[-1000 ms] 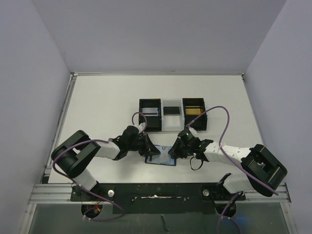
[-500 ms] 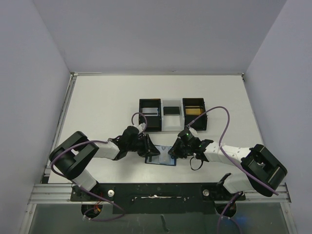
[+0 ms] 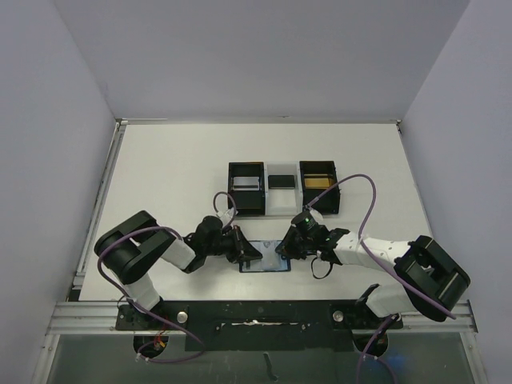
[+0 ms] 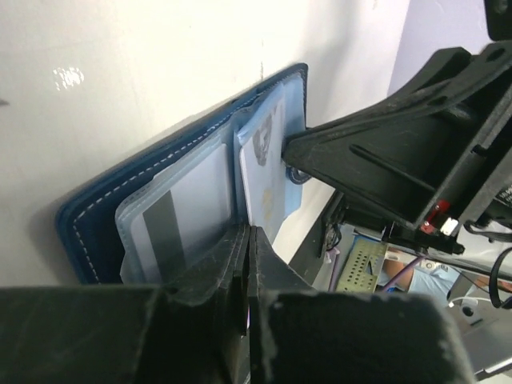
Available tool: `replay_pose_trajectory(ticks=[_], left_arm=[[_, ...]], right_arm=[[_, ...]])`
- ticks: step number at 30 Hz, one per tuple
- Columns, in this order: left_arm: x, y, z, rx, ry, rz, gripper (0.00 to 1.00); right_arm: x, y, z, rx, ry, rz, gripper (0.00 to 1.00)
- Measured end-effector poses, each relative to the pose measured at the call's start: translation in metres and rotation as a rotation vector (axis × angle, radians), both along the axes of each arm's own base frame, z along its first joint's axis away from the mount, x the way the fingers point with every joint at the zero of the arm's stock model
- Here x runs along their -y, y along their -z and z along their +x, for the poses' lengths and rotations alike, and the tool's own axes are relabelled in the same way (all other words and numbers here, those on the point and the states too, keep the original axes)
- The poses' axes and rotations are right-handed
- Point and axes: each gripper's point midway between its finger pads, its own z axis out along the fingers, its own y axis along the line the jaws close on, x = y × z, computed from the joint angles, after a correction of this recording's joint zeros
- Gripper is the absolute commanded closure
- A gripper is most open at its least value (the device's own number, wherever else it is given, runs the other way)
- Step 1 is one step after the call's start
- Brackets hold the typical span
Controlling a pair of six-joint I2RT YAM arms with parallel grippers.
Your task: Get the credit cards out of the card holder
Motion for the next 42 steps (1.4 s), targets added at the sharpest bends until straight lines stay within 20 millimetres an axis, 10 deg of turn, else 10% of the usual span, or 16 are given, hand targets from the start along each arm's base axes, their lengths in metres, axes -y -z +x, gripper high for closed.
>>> replay_pose_trajectory(ticks=[33,42], left_arm=[[-0.015,-0.009,0.0,0.056,-0.018,0.06,1.0],[-0.013,-0.011,0.001,0.062,-0.007,0.062,1.0]], right_arm=[[0.016,-0.016,-0.008,0.045,-0.088,-0.083,0.73],[-0.021,-0.022,-0.008,0.071,-0.231,-0.04,0.72]])
